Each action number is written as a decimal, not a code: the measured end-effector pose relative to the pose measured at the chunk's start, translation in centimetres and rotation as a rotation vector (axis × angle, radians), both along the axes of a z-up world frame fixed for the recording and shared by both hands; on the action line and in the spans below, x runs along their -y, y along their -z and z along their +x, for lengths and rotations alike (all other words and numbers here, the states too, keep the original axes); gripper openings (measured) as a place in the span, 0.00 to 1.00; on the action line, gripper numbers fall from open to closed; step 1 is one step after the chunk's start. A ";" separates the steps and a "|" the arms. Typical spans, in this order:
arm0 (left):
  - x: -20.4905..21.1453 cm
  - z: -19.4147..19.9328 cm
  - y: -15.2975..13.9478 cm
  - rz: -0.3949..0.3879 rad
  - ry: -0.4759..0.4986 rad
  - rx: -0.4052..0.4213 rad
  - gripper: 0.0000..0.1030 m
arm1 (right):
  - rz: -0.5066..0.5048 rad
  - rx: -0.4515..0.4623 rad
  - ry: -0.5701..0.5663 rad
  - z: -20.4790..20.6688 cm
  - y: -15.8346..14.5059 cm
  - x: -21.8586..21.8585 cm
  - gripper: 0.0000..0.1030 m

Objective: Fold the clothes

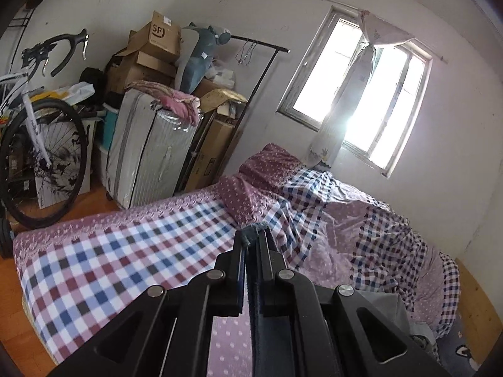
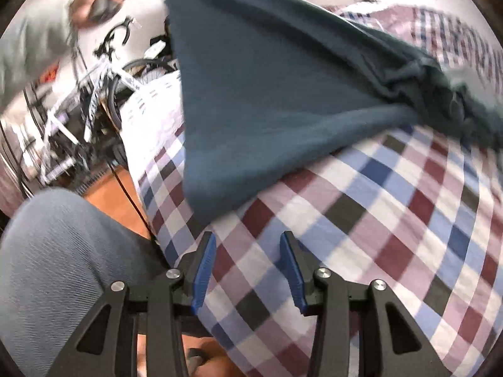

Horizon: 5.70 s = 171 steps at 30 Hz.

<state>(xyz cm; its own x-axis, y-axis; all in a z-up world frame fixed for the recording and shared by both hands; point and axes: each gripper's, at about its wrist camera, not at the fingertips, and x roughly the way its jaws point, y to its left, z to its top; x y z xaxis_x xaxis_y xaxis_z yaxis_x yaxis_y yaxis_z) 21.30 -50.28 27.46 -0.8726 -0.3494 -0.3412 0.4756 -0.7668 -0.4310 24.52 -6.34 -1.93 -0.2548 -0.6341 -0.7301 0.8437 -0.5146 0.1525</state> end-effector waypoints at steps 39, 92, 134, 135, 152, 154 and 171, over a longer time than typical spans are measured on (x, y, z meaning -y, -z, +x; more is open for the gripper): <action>4.3 1.5 5.0 0.117 0.009 0.081 0.04 | -0.233 0.471 0.359 -5.0 2.3 0.0 0.04; -27.6 18.3 19.3 0.481 0.439 0.620 0.19 | 0.353 0.159 0.849 -0.5 -9.7 -43.2 0.05; -56.1 -9.8 13.6 -0.278 0.794 0.445 0.79 | -0.485 0.002 0.860 -24.1 -12.5 -34.5 0.69; -56.7 -10.8 13.9 -0.295 0.799 0.456 0.79 | -0.502 0.007 0.873 -24.2 -12.5 -35.0 0.69; -56.2 -19.1 16.1 -0.374 0.758 0.577 0.07 | -0.544 0.108 0.912 -25.8 -10.9 -36.9 0.70; -54.8 -19.1 14.6 -0.355 0.729 0.537 0.07 | -0.537 0.119 0.914 -25.9 -10.6 -36.8 0.70; -35.8 -22.2 3.5 -0.107 0.420 0.330 0.05 | -0.472 0.128 0.895 -26.3 -9.7 -35.3 0.70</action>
<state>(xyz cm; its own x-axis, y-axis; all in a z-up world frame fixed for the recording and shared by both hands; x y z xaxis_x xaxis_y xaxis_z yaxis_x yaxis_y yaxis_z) -0.93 -14.45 23.98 -0.7973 -0.0421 -0.6021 0.2159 -0.9514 -0.2194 -1.76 28.99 7.72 -0.7143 -0.4795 -0.5097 0.1422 -0.8126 0.5652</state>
